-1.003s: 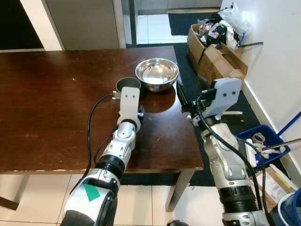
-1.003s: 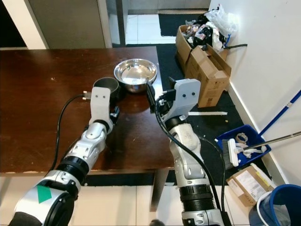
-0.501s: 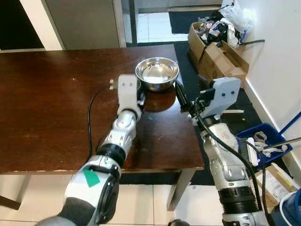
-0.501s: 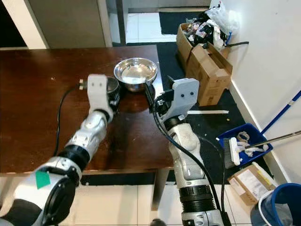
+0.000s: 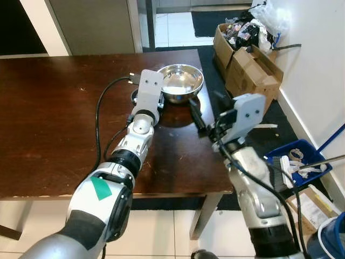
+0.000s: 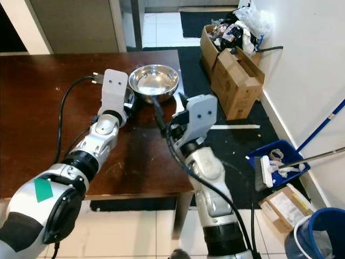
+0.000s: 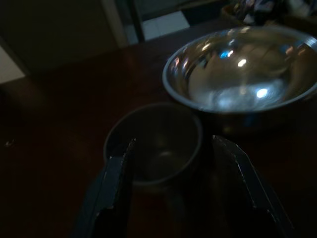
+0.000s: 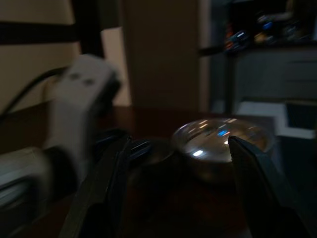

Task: Setting the table

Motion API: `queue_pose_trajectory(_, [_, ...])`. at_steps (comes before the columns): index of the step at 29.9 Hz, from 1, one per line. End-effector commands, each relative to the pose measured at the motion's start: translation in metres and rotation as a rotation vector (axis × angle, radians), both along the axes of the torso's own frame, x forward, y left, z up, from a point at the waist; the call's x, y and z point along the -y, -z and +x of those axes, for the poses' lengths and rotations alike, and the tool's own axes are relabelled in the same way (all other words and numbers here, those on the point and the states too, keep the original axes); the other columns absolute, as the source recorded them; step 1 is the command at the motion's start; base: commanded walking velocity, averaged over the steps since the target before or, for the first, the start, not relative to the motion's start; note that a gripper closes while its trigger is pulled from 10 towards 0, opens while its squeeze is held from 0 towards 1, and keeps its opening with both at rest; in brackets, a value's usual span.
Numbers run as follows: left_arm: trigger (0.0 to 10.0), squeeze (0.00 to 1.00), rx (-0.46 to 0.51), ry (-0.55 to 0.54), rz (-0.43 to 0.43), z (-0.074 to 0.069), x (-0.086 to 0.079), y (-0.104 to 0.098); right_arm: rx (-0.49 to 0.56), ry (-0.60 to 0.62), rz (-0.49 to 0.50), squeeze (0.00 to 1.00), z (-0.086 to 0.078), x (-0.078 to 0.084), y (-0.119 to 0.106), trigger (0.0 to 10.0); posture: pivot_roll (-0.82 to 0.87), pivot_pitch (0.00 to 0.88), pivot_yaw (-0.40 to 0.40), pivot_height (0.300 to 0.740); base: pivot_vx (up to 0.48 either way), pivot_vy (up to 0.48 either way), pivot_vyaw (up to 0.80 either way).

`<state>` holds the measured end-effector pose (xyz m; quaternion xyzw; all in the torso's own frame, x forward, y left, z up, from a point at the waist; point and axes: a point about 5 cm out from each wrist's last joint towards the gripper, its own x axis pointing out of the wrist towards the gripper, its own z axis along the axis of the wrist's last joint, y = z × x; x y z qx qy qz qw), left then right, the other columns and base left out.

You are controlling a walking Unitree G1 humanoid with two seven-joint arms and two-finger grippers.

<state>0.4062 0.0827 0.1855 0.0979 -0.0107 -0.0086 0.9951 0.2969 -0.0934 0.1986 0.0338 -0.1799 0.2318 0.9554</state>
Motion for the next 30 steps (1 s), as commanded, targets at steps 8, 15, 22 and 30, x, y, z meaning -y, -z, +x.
queue_pose_trajectory(8, [10.0, 0.0, -0.088, 0.046, 0.2, 0.001, -0.004, 0.009, -0.016, -0.008, -0.003, 0.0, -0.007, 0.0, -0.002, 10.0, -0.21, 0.131, 0.099, 0.74, 0.0, 0.0, 0.0])
queue_pose_trajectory(15, [10.0, 0.0, -0.143, 0.156, 0.374, 0.001, -0.005, 0.014, -0.023, 0.034, -0.002, 0.0, -0.01, 0.009, -0.003, 10.0, -0.21, 0.134, 0.104, 0.74, 0.0, 0.0, 0.0])
queue_pose_trajectory(22, [10.0, 0.0, -0.222, 0.257, 0.442, -0.002, -0.017, 0.026, -0.027, 0.056, -0.013, 0.0, -0.008, 0.019, -0.003, 10.0, -0.19, 0.121, 0.095, 0.74, 0.0, 0.0, 0.0])
queue_pose_trajectory(30, [10.0, 0.0, -0.307, 0.33, 0.398, -0.007, -0.021, 0.039, -0.023, 0.059, -0.014, 0.0, -0.004, 0.02, -0.007, 10.0, -0.18, 0.11, 0.091, 0.74, 0.0, 0.0, 0.0])
